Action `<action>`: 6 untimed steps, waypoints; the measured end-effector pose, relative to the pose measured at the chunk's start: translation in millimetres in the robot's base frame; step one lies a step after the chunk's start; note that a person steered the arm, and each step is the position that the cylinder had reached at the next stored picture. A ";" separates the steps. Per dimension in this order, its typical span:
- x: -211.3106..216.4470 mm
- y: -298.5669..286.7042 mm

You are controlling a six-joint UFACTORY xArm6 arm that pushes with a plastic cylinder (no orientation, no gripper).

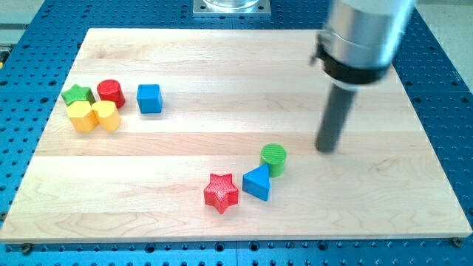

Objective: Place the triangle to the top left of the red star

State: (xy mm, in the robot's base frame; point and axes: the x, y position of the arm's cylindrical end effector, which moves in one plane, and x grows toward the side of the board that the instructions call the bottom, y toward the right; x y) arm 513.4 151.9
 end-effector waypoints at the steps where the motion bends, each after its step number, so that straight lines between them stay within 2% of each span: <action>1: 63.7 -25.5; 2: 63.6 -83.3; 4: 39.5 -152.8; 5: -3.3 -176.0; 6: -8.6 -172.3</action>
